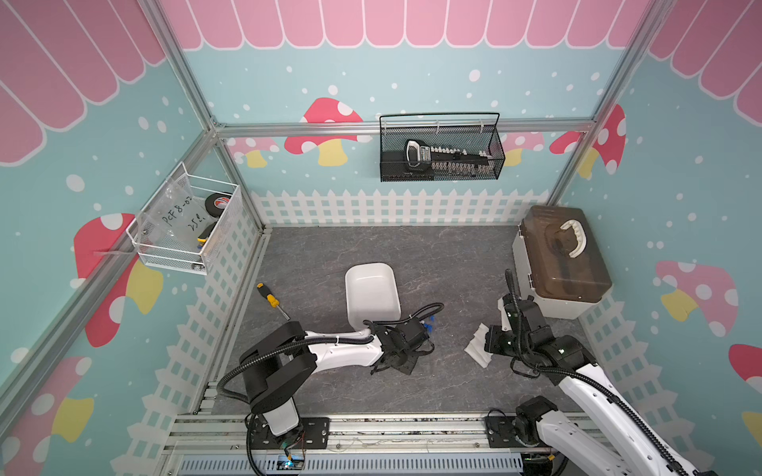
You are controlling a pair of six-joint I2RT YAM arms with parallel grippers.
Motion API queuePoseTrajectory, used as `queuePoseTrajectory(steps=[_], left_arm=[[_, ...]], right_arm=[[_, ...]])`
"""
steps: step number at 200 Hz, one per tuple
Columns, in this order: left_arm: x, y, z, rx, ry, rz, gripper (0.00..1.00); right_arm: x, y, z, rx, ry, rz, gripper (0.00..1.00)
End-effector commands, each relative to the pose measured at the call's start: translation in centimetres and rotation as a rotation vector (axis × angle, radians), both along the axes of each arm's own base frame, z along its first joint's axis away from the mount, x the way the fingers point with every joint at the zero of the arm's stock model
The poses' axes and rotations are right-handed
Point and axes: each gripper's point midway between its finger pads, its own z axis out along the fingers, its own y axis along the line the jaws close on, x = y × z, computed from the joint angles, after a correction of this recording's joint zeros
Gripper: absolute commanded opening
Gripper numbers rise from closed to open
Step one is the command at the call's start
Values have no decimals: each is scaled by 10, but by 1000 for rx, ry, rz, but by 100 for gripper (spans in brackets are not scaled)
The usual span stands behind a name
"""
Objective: Wipe the exteriors of test tubes
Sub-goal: Pick up the test tube at the center of the board.
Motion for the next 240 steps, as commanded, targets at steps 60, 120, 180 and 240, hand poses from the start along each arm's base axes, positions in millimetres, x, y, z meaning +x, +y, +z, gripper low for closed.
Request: queuePoseTrajectory(steps=[60,120,180,240], left_arm=[[-15,20,-28,103,71,5,25],[-19,22,-32,138,82,-14,19],[-20,23,-35,160,90,-14,18],[-11,5,-6,51,64,13,17]], right_arm=[[-3,-2,-3,10,14,-20,0],[-2,-2,-3,10,16,-20,0],[-3,-1,-3,13,17,-19,0],[-1,3,2,32,8,-7,0]])
